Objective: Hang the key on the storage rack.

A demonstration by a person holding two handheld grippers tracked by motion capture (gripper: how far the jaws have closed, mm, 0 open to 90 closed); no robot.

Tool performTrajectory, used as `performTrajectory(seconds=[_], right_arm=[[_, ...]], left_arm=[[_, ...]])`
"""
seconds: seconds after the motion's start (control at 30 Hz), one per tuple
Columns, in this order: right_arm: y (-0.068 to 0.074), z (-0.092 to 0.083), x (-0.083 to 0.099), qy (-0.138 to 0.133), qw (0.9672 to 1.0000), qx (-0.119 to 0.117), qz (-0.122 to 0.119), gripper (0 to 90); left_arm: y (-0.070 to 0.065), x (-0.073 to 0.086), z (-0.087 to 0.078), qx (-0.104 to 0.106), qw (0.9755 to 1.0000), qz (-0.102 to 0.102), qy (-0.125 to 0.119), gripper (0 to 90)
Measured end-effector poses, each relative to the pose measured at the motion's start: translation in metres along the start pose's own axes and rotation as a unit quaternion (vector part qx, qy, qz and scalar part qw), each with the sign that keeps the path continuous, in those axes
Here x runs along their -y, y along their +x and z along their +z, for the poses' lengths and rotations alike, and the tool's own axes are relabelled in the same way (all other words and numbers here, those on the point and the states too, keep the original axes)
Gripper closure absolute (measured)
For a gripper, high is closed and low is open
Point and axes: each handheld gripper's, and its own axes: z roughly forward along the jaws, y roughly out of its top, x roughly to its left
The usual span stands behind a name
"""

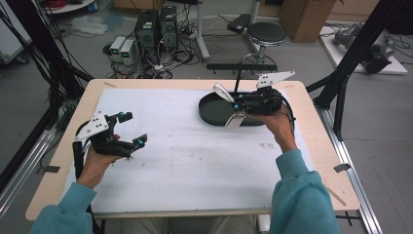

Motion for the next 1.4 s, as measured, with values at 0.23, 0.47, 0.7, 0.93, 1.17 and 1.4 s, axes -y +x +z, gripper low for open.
performTrajectory(seconds=[0.23,0.47,0.7,0.93,1.17,1.4], right_arm=[[-0.011,-0.005,0.003,-0.026,0.9992,0.008,0.03,74.7],[-0.025,-0.009,0.004,-0.039,0.997,0.022,0.063,74.7],[-0.033,-0.01,-0.002,-0.05,0.996,0.026,0.07,74.7],[-0.04,-0.007,0.001,-0.048,0.9946,0.038,0.084,74.7],[-0.048,-0.007,0.006,-0.05,0.993,0.052,0.093,74.7],[-0.059,-0.014,0.014,-0.052,0.9911,0.06,0.107,74.6]], left_arm=[[-0.002,0.012,-0.013,-0.015,0.9999,0.004,-0.005,1.7],[-0.002,0.024,-0.025,-0.025,0.9995,-0.001,-0.02,1.7],[-0.001,0.037,-0.035,-0.039,0.9982,-0.015,-0.044,1.7],[-0.001,0.05,-0.038,-0.052,0.9982,-0.009,-0.028,1.7],[-0.001,0.055,-0.039,-0.062,0.9975,-0.006,-0.033,1.7],[-0.001,0.062,-0.038,-0.065,0.9974,-0.009,-0.031,1.7]])
